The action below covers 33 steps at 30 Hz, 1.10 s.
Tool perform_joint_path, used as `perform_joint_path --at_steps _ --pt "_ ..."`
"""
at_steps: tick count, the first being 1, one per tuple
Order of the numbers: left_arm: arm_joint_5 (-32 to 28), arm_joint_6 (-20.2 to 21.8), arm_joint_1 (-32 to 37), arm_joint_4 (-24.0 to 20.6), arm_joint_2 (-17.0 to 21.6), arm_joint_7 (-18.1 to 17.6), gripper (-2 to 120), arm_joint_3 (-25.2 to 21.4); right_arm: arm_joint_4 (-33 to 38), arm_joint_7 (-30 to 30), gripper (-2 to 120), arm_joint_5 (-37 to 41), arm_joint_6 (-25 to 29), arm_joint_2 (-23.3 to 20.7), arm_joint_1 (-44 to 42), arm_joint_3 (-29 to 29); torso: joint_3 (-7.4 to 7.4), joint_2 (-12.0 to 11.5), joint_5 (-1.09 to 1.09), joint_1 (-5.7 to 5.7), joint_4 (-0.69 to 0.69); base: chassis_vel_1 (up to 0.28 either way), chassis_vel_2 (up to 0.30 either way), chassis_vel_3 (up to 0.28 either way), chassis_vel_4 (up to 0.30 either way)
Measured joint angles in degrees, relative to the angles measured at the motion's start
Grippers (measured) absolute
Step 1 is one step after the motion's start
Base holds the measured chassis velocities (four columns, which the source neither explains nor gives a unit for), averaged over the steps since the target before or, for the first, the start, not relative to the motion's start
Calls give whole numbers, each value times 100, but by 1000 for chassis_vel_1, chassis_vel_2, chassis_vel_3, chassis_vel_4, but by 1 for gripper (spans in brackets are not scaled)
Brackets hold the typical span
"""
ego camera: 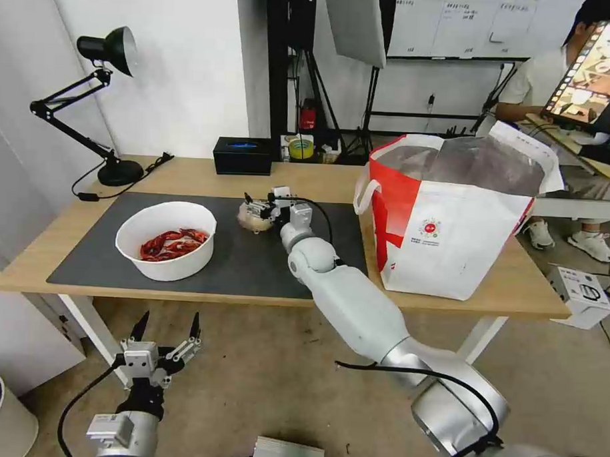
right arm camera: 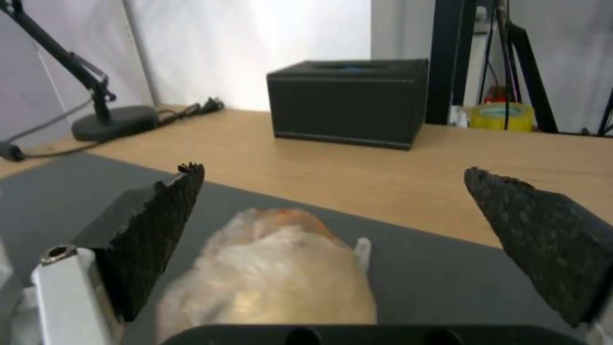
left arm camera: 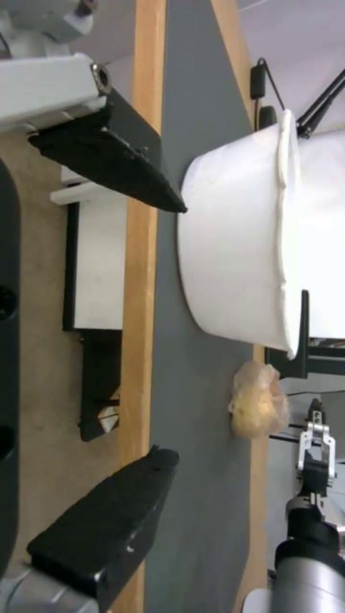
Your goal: Pick up the trash from the table and place it into the takeout bag.
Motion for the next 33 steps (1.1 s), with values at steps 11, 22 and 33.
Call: perform_joint_path --at_steps 11,22,33 --pt "68 -10 -20 80 -36 8 100 107 -355 -476 100 159 -130 -1 161 -140 -1 0 0 0 1 0 0 0 0" --pt "95 -48 -16 151 -72 14 100 111 -509 -638 100 123 -232 0 25 -252 -1 1 0 0 0 0 0 0 0" --pt "116 -58 -14 166 -76 16 100 108 -546 -700 92 62 -310 -2 23 -294 -1 1 0 0 0 0 0 0 0"
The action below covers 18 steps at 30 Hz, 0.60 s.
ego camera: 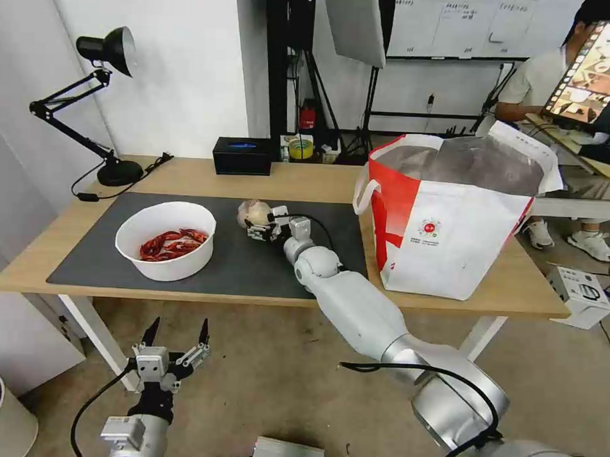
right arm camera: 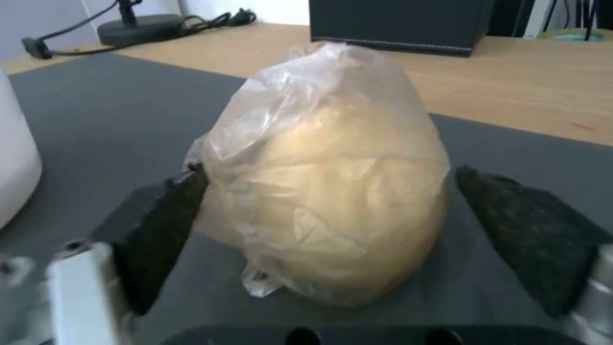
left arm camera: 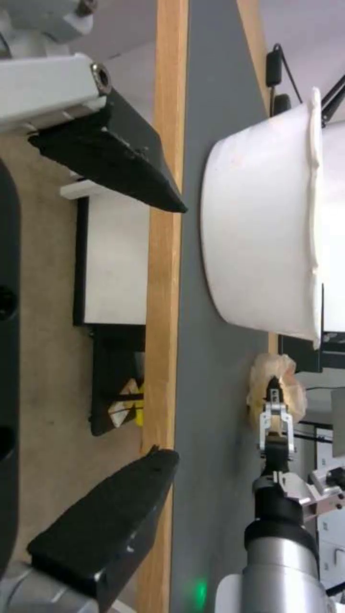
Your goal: Pick up the trash from the table and place it into the takeout bag.
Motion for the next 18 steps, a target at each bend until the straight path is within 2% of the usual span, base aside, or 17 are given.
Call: perform_joint_path --at_steps 1,4,5,8,9,12,13,18 --pt "0 0 0 0 0 0 100 0 0 0 92 0 0 0 0 0 0 0 0 0 0 0 0 0 0" --pt "0 -5 -4 5 -17 0 100 2 20 1 77 -26 -30 0 -23 -5 0 0 0 0 0 0 0 0 0" --pt "0 -5 -4 5 -17 0 100 2 20 1 77 -26 -30 0 -23 -5 0 0 0 0 0 0 0 0 0" --pt "5 -11 -10 15 -41 0 100 15 57 7 64 -26 -44 0 -56 0 0 0 0 0 0 0 0 0 0" --pt "5 -11 -10 15 -41 0 100 15 57 7 64 -26 -44 0 -56 0 0 0 0 0 0 0 0 0 0" --pt "9 -19 -21 30 -59 0 100 23 115 14 47 12 -69 -1 -108 41 0 0 0 0 0 0 0 0 0" --pt "9 -19 -21 30 -59 0 100 23 115 14 47 12 -69 -1 -108 41 0 0 0 0 0 0 0 0 0" --pt "14 -23 -37 33 -71 12 100 24 193 51 29 78 -129 -8 -135 98 0 0 0 0 0 0 0 0 0"
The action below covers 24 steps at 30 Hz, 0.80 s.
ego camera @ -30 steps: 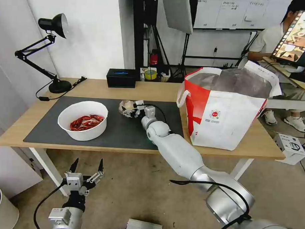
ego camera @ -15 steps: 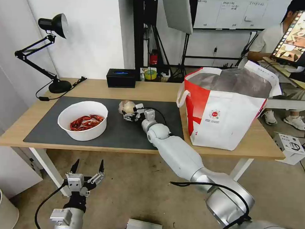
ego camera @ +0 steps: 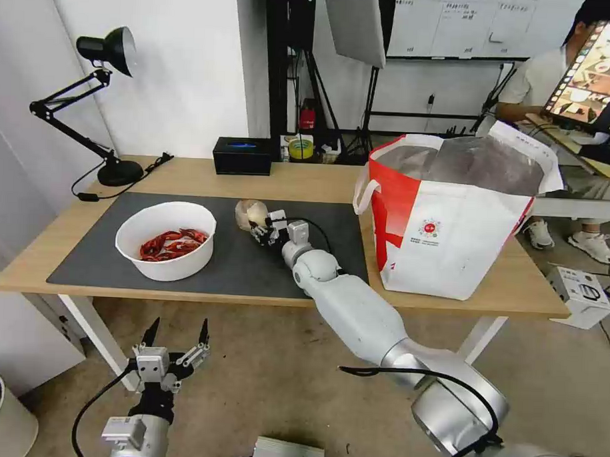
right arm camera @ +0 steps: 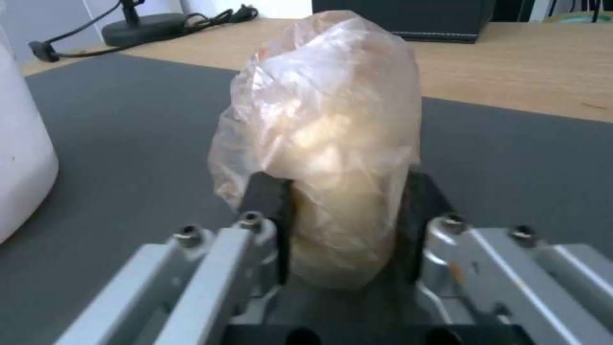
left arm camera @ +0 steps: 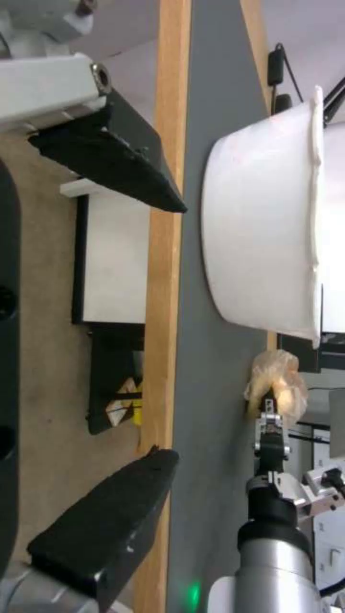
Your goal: Pick up the trash from the table and place it into the takeout bag.
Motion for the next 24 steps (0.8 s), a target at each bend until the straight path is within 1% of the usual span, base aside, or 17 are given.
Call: perform_joint_path --at_steps 2,3,5,8,15,17,18,21,22,24 --pt "0 0 -15 13 8 4 100 0 23 5 20 7 -4 -6 -6 7 0 0 0 0 0 0 0 0 0" --pt "0 0 -15 13 8 4 100 0 23 5 20 7 -4 -6 -6 7 0 0 0 0 0 0 0 0 0" --pt "0 0 -23 17 -4 10 100 3 83 17 10 13 -9 -12 -40 13 0 0 0 0 0 0 0 0 0" --pt "0 0 -23 9 -15 14 100 2 212 41 4 19 -12 -20 -85 21 0 0 0 0 0 0 0 0 0" --pt "-15 0 18 -39 -9 112 100 -116 491 91 3 46 -35 -54 -158 115 0 0 0 0 1 0 0 0 0" --pt "-30 0 28 -67 -10 123 100 -154 759 137 3 84 -51 -182 -194 68 0 0 0 0 1 0 0 0 0" --pt "-30 0 28 -67 -10 123 100 -154 759 137 3 84 -51 -182 -194 68 0 0 0 0 1 0 0 0 0" --pt "-51 0 34 -118 6 127 100 -178 1324 261 3 241 -142 -507 -272 -88 0 0 1 0 0 0 0 0 0" --pt "-51 0 34 -118 6 127 100 -178 1324 261 3 241 -142 -507 -272 -88 0 0 1 0 0 0 0 0 0" --pt "-62 0 34 -129 20 126 100 -179 1724 320 3 377 -169 -806 -318 -179 0 0 1 0 1 0 0 0 0"
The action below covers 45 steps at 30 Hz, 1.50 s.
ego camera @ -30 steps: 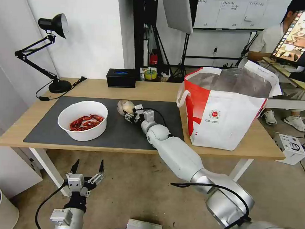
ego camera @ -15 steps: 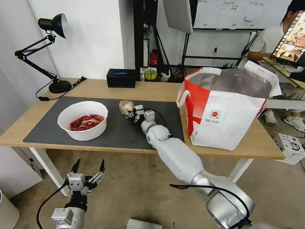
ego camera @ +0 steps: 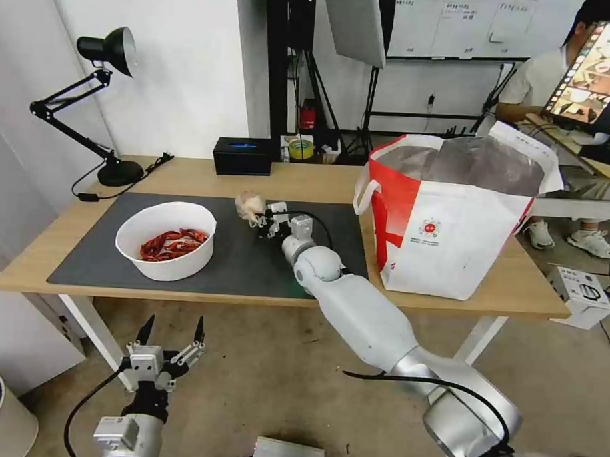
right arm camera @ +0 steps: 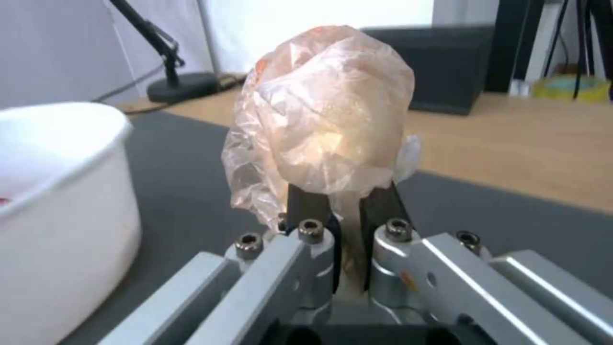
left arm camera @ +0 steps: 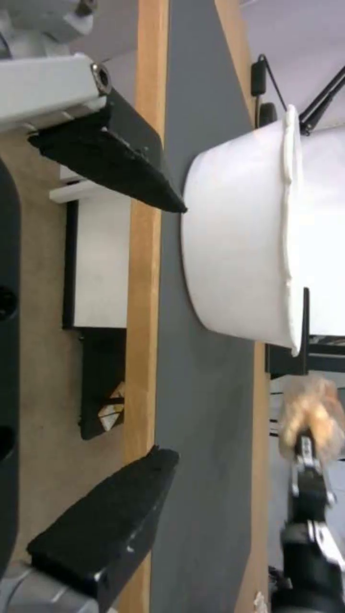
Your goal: Pick up the trash from the table and place it into the takeout bag.
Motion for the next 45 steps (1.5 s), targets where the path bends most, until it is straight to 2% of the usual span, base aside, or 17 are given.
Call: perform_joint_path --at_steps 1,5,6,12,13,16,17,20,21,24,27,29,31,32,35,40,45 --pt "0 0 0 0 0 0 100 0 0 0 3 0 0 0 0 0 0 0 0 0 0 0 0 0 0" --pt "-45 9 -2 1 82 0 100 34 933 67 3 298 -22 -685 -147 -118 0 0 -1 0 -2 0 0 0 0" --pt "-45 9 -2 1 82 0 100 34 933 67 3 298 -22 -685 -147 -118 0 0 -1 0 -2 0 0 0 0" --pt "-112 14 -6 32 257 -2 100 26 2006 -4 3 626 33 -1413 -545 -43 0 0 -1 0 -1 0 0 0 0" --pt "-112 14 -6 32 257 -2 100 26 2006 -4 3 626 33 -1413 -545 -43 0 0 -1 0 -1 0 0 0 0" --pt "-163 15 -18 52 365 -1 100 20 2771 -129 3 728 136 -1976 -1061 168 0 0 1 0 -1 0 0 0 0" --pt "-163 15 -18 52 365 -1 100 20 2771 -129 3 728 136 -1976 -1061 168 0 0 1 0 -1 0 0 0 0" --pt "-190 15 -32 69 415 -2 100 28 3298 -375 3 737 343 -2432 -1658 479 0 0 0 0 -1 0 0 0 0" --pt "-190 15 -32 69 415 -2 100 28 3298 -375 3 737 343 -2432 -1658 479 0 0 0 0 -1 0 0 0 0" --pt "-191 16 -73 105 412 -3 100 95 3754 -653 3 663 534 -2842 -2396 905 0 0 0 0 -2 0 0 0 0" --pt "-164 17 -103 120 394 -2 100 182 3989 -906 2 595 672 -3066 -2818 1268 0 0 0 -1 -2 0 0 0 0" --pt "-154 18 -109 123 385 1 100 203 4089 -985 2 593 700 -3127 -2960 1421 0 0 1 0 -1 0 0 0 0" --pt "-117 18 -114 137 366 -2 100 254 4359 -1140 2 627 747 -3260 -3375 1892 0 0 -1 -1 -1 0 0 0 0" --pt "-117 18 -114 137 366 -2 100 254 4359 -1140 2 627 747 -3260 -3375 1892 0 0 -1 -1 -1 0 0 0 0" --pt "-101 18 -114 132 353 0 100 282 4707 -1238 2 623 864 -3365 -3990 2406 0 0 0 0 -1 0 0 0 0" --pt "-111 18 -115 108 369 -2 100 263 5059 -1389 2 562 1057 -3383 -4866 2979 0 1 0 0 -2 0 0 0 0" --pt "-125 17 -146 101 392 -2 100 267 5270 -1737 2 381 1299 -3220 -5758 3840 0 0 0 -1 0 0 0 0 0"
